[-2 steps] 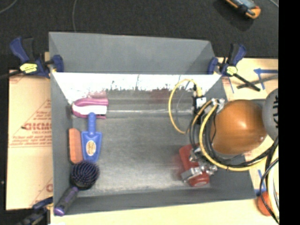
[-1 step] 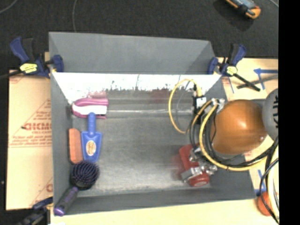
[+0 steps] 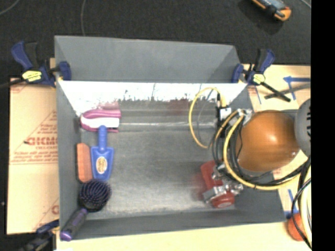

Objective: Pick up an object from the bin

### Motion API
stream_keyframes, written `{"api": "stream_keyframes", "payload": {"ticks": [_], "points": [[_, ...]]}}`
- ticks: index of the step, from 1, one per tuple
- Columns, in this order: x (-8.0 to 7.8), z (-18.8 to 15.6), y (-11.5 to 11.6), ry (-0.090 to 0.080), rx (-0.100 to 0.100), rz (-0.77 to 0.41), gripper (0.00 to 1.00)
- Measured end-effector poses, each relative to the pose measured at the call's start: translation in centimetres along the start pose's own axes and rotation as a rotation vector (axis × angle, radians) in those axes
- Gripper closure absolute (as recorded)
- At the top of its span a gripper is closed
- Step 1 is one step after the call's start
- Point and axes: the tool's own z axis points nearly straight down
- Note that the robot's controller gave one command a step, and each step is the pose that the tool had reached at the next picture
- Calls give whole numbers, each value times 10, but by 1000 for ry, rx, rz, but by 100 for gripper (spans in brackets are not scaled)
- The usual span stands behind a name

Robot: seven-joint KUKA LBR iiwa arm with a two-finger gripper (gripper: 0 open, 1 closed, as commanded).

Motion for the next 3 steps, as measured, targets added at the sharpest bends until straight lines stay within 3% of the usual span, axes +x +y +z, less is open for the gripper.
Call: {"api": "stream_keyframes", "payload": {"ticks": [3], "points": [[-1,-65,2,-4,-8,3,100]]}}
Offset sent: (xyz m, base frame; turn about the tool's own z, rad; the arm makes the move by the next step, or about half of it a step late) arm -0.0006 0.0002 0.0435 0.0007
